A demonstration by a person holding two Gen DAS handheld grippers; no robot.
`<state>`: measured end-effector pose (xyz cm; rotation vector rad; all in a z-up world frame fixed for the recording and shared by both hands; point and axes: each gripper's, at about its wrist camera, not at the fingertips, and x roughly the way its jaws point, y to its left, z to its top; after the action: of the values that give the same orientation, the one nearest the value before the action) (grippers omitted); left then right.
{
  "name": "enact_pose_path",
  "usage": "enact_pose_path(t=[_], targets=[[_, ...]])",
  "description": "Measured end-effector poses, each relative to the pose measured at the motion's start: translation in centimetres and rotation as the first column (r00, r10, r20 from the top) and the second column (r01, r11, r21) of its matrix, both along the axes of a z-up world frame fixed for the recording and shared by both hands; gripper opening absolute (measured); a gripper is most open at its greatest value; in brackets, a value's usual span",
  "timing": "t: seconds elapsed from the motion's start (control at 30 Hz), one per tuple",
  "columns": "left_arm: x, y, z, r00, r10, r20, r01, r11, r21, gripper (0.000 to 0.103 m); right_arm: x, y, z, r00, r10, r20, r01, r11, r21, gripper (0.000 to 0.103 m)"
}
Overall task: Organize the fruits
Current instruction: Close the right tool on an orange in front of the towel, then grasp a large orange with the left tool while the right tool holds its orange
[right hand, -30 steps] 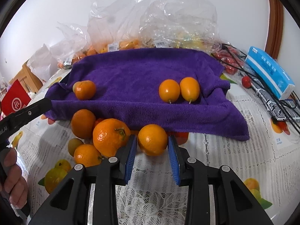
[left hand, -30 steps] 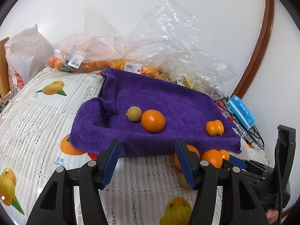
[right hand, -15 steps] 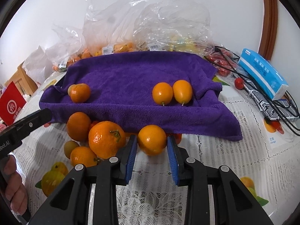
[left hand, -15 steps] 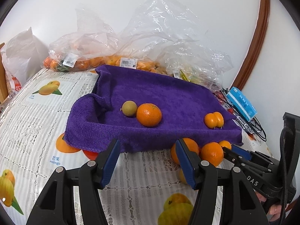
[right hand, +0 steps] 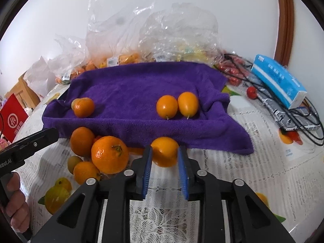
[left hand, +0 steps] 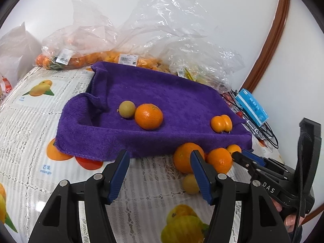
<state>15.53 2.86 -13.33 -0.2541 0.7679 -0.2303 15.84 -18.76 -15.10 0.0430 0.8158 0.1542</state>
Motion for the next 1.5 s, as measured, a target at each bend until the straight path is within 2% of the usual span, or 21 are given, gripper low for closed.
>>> enact_pose_path(t=[0.17, 0.3, 0.57, 0.83, 0.93, 1.27, 1.5], targets=[[0.1, -0.4, 0.1, 1.0, -0.013, -0.003, 0.013, 1.0, 0.014, 0.06, 1.2, -0.5, -1.3, 0.995, -0.022, -0.093, 0.025, 0.999, 0.028, 0.036], [0.2, -0.5, 0.0, 1.0, -0.015, -0.015, 0.015, 1.0, 0.022, 0.06, 1.1, -0.5, -1.2, 0.997, -0.018, -0.081, 0.022, 0.999, 0.049, 0.035], [0.7, 0.0, -0.7, 0.997, -0.017, -0.069, 0.016, 1.0, -0.019, 0.06, 0.7, -1.7, -0.8, 0.999, -0.019, -0.045, 0.025, 0.991, 0.13, 0.035], [1.1, 0.7, -1.3, 0.992, -0.029, -0.123, 0.016, 0.995, -0.102, 0.06, 0.2, -2.0, 0.1, 1.0, -0.003, 0.009, 0.001, 0.985, 0.171, 0.035], [1.2, 0.9, -1.6, 0.99, -0.024, -0.141, 0.009, 0.994, -0.11, 0.06, 0.1, -2.3, 0.1, 1.0, 0.0, 0.018, -0.004, 0.981, 0.193, 0.035], [1.4, 0.5, -1.6, 0.991, -0.027, -0.134, 0.014, 0.995, -0.098, 0.06, 0.1, -3.1, 0.2, 0.999, -0.022, 0.034, 0.013, 0.972, 0.236, 0.035], [1.5, 0.1, -1.6, 0.99, -0.065, -0.129, 0.051, 0.993, -0.11, 0.06, -0.2, -3.3, 0.6, 0.998, -0.037, 0.058, 0.022, 0.97, 0.241, 0.035]])
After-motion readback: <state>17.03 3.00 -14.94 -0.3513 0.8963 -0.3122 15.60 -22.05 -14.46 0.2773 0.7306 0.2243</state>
